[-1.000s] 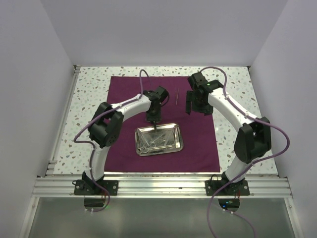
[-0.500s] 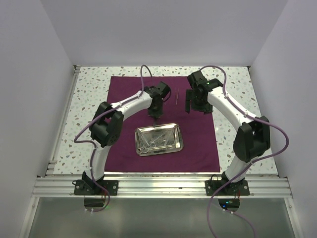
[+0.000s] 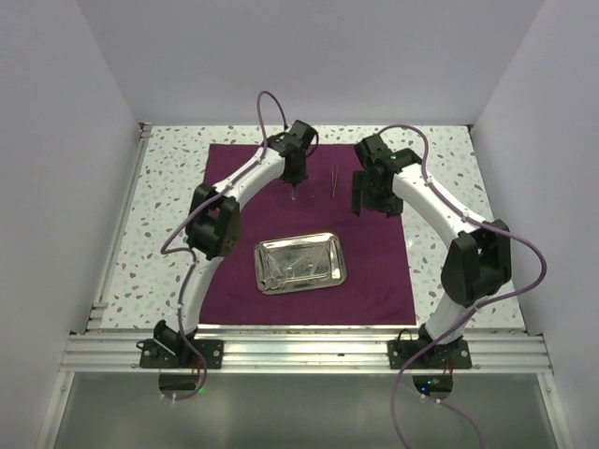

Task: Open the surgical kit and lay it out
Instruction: Place the medical item in the surgical kit.

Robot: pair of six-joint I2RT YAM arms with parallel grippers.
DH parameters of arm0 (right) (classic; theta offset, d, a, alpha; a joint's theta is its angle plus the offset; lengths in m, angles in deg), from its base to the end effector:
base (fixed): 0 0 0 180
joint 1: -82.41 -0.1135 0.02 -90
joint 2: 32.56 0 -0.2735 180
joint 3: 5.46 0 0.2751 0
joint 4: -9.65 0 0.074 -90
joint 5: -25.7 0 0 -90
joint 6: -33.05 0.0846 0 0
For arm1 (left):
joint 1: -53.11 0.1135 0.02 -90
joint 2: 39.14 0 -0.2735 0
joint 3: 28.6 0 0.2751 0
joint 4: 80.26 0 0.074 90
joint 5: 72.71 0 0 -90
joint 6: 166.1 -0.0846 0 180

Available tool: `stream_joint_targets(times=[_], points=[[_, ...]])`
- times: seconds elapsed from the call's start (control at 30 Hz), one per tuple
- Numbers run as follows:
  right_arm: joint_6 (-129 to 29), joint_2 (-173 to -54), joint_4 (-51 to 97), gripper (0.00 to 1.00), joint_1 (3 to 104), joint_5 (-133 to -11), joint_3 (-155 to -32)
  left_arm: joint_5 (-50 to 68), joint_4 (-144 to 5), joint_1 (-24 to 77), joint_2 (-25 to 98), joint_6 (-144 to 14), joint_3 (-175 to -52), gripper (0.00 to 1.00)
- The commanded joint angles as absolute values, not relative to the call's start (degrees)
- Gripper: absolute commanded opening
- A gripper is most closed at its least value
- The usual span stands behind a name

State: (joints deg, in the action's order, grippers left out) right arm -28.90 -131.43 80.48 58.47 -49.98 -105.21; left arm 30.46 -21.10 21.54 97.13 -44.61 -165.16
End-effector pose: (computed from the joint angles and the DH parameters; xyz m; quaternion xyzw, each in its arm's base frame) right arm 0.3656 0.1394 0.2414 0.0567 0.9756 -0.0346 0.2090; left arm 0.4988 -0.2839 0.1701 -0.0301 0.9570 -0.0452 0.2850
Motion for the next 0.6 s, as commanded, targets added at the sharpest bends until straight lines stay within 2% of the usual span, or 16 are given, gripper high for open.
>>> stream_joint_targets(times=[0.0, 0.03, 0.07, 0.13, 0.17, 0.27, 0.37, 0.43, 0.57], points=[[-28.92, -127.05, 82.36, 0.77, 58.51, -48.40, -104.81, 32.05, -22.84, 23.58, 101.22, -48.31, -171.09, 0.00], [-28.92, -126.78, 82.71, 0.77, 58.51, -48.22, -104.55, 32.05, -24.23, 23.76, 102.36, -48.67, -171.79, 0.01], [-28.92, -126.43, 82.97, 0.78, 58.59, -48.13, -104.20, 31.88, -25.11, 23.93, 102.63, -49.11, -171.71, 0.11], [-29.00, -125.64, 83.41, 0.78, 58.60, -47.78, -104.02, 31.70, -26.87, 24.20, 103.33, -50.08, -171.54, 0.23], [-29.09, -125.46, 83.59, 0.78, 58.51, -47.52, -103.84, 31.27, -27.32, 24.28, 103.33, -50.52, -171.36, 0.45], [-29.00, -124.76, 83.86, 0.78, 58.51, -47.43, -103.75, 31.00, -27.67, 24.29, 102.02, -52.19, -171.01, 0.70], [-28.74, -124.23, 83.33, 0.78, 58.42, -48.12, -103.40, 31.96, -26.80, 24.29, 96.50, -52.80, -167.77, 0.73], [-28.56, -123.80, 82.19, 0.78, 58.33, -49.27, -102.79, 31.53, -26.09, 24.29, 89.56, -52.10, -161.45, 0.73], [-28.57, -122.91, 78.06, 0.79, 54.12, -52.61, -100.24, 29.24, -23.72, 22.89, 77.17, -49.21, -147.22, 0.66]])
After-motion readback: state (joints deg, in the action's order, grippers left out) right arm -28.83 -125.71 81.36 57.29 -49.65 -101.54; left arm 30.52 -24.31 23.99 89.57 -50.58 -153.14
